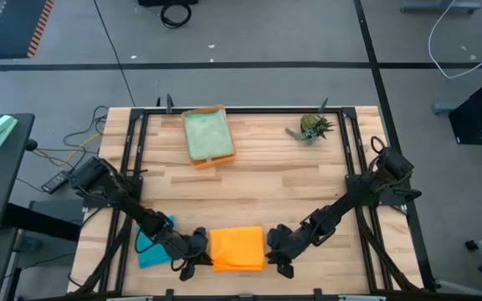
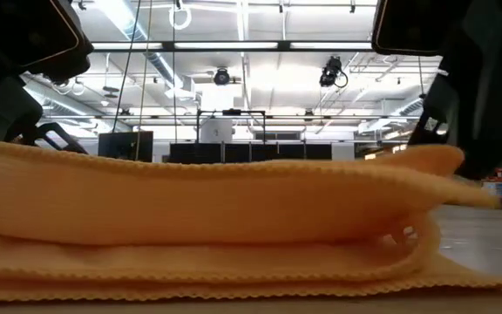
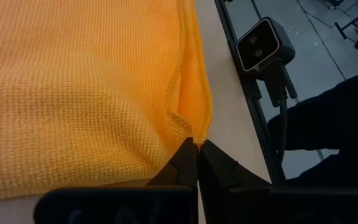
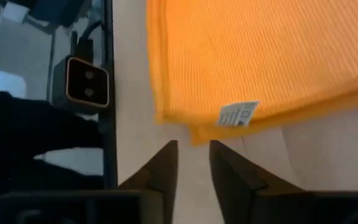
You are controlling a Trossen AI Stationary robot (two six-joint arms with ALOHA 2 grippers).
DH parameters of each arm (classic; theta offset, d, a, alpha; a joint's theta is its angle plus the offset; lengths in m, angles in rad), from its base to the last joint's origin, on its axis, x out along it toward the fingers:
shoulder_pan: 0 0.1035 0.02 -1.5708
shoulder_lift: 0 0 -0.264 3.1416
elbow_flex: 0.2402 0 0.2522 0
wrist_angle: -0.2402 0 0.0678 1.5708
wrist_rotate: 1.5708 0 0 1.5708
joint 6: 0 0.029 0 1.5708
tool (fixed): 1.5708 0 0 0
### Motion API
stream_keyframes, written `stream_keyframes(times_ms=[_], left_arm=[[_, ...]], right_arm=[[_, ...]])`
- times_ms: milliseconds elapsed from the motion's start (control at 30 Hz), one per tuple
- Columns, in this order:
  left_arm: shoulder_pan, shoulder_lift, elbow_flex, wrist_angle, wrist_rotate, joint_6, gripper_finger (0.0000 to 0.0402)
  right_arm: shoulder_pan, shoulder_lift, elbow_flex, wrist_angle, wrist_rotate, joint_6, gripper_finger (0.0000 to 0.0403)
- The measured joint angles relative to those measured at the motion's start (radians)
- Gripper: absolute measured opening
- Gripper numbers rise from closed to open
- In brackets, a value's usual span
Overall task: Fold microfiber towels
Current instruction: Fold the orange microfiber cloth
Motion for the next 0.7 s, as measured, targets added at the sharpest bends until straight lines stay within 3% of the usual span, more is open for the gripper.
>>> stream_keyframes(times_ms=[133,200,400,700], left_arm=[[0.000,0.000,0.000,0.000,0.000,-0.001,0.0020],[0.000,0.000,0.000,0.000,0.000,-0.002,0.0024],[0.008,0.000,0.020,-0.022,-0.001,0.000,0.0007],[0.036,0.076,0.105,-0.058,0.021,0.013,0.0016]], right_arm=[[-0.020,-0.048,0.000,-0.029,-0.018,-0.027,0.0139],[-0.038,-0.069,0.000,-0.010,0.008,-0.044,0.0139],[-0.120,-0.039,0.001,0.100,-0.069,-0.067,0.0015],[-0.136,0.066,0.001,0.130,-0.233,-0.018,0.0003]])
